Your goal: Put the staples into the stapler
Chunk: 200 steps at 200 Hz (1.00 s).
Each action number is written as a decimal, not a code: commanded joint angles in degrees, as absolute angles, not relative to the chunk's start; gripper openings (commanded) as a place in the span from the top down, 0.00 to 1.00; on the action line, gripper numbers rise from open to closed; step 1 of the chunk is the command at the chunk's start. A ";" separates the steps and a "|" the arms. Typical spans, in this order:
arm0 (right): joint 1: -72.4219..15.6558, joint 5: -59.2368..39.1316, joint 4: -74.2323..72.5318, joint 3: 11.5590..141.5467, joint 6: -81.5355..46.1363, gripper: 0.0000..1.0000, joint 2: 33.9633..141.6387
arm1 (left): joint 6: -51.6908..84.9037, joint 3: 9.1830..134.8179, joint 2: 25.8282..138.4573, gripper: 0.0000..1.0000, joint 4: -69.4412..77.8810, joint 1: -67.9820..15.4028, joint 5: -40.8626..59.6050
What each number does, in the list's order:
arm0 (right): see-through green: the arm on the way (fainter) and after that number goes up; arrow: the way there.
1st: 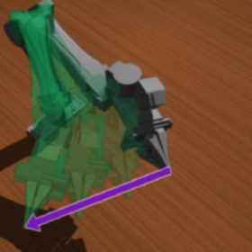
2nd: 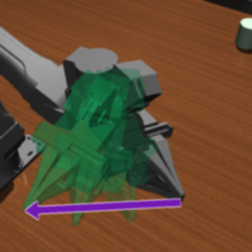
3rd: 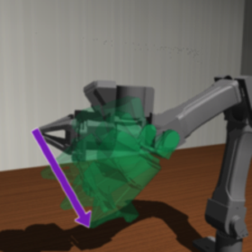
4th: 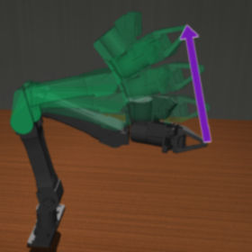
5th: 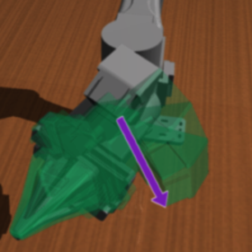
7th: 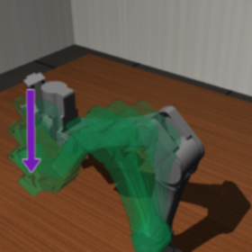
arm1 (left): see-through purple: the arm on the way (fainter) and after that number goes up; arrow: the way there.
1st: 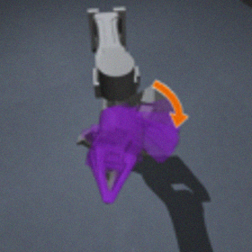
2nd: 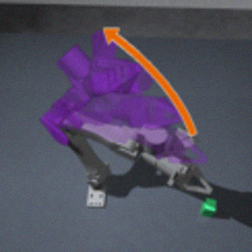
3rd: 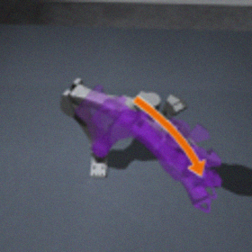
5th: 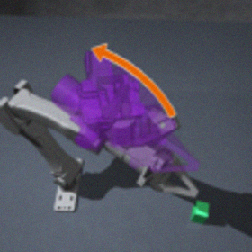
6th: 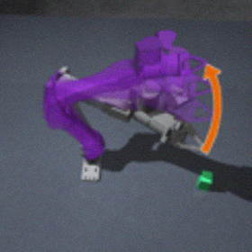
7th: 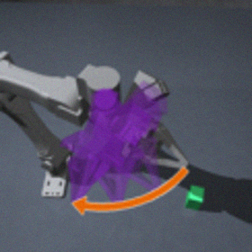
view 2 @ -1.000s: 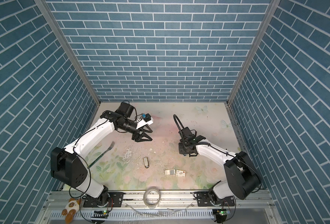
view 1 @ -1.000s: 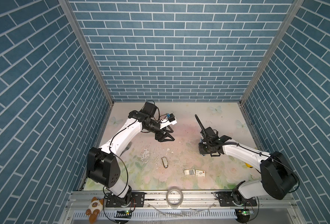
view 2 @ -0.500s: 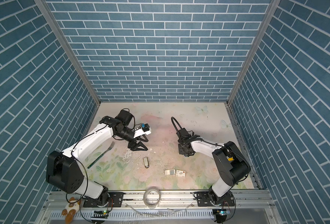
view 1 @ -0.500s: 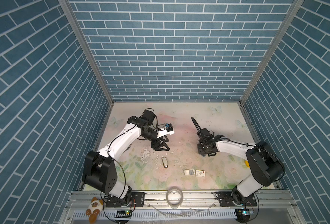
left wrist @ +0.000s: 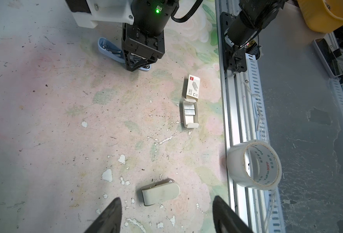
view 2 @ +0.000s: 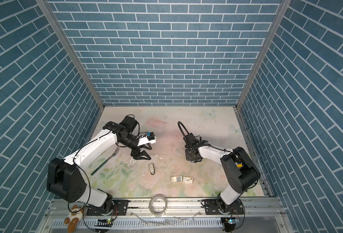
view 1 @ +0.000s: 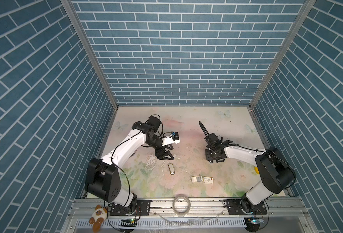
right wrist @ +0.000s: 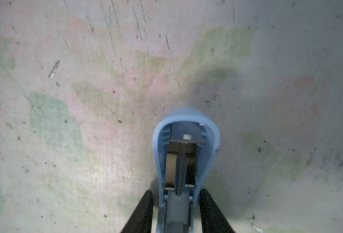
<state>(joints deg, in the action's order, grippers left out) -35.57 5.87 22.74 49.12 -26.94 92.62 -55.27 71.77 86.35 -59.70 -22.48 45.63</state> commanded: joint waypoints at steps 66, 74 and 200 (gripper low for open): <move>-35.32 4.25 32.57 49.92 -25.70 0.46 78.23 | -70.53 79.24 90.65 0.19 -71.79 -26.19 34.09; -35.33 3.89 33.80 49.86 -26.13 0.46 76.77 | -71.69 78.88 91.53 0.19 -71.80 -27.41 32.94; -35.33 2.01 44.96 34.50 -44.32 0.52 37.71 | -80.46 57.51 92.16 0.26 -45.50 -39.50 20.31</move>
<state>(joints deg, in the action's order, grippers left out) -35.55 1.21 40.93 35.48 -40.03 41.10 -78.76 59.92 93.32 -52.73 -38.79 22.44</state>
